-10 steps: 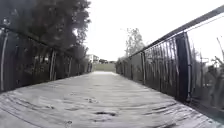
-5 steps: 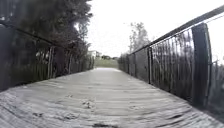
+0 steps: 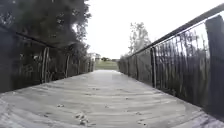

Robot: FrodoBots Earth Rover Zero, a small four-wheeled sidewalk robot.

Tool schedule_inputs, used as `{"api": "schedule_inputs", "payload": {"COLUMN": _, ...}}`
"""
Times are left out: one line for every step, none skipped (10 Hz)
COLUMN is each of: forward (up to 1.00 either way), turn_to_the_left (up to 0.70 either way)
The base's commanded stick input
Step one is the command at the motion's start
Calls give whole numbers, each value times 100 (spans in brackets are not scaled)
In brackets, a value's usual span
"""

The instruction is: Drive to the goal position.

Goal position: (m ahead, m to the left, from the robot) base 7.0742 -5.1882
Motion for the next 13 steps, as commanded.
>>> {"api": "schedule_inputs", "payload": {"forward": 69, "turn_to_the_left": 21}}
{"api": "schedule_inputs", "payload": {"forward": 69, "turn_to_the_left": 0}}
{"api": "schedule_inputs", "payload": {"forward": 69, "turn_to_the_left": 0}}
{"api": "schedule_inputs", "payload": {"forward": 69, "turn_to_the_left": 0}}
{"api": "schedule_inputs", "payload": {"forward": 69, "turn_to_the_left": 0}}
{"api": "schedule_inputs", "payload": {"forward": 70, "turn_to_the_left": 0}}
{"api": "schedule_inputs", "payload": {"forward": 70, "turn_to_the_left": 0}}
{"api": "schedule_inputs", "payload": {"forward": 70, "turn_to_the_left": 0}}
{"api": "schedule_inputs", "payload": {"forward": 69, "turn_to_the_left": 0}}
{"api": "schedule_inputs", "payload": {"forward": 69, "turn_to_the_left": 0}}
{"api": "schedule_inputs", "payload": {"forward": 69, "turn_to_the_left": 0}}
{"api": "schedule_inputs", "payload": {"forward": 69, "turn_to_the_left": 0}}
{"api": "schedule_inputs", "payload": {"forward": 69, "turn_to_the_left": 0}}
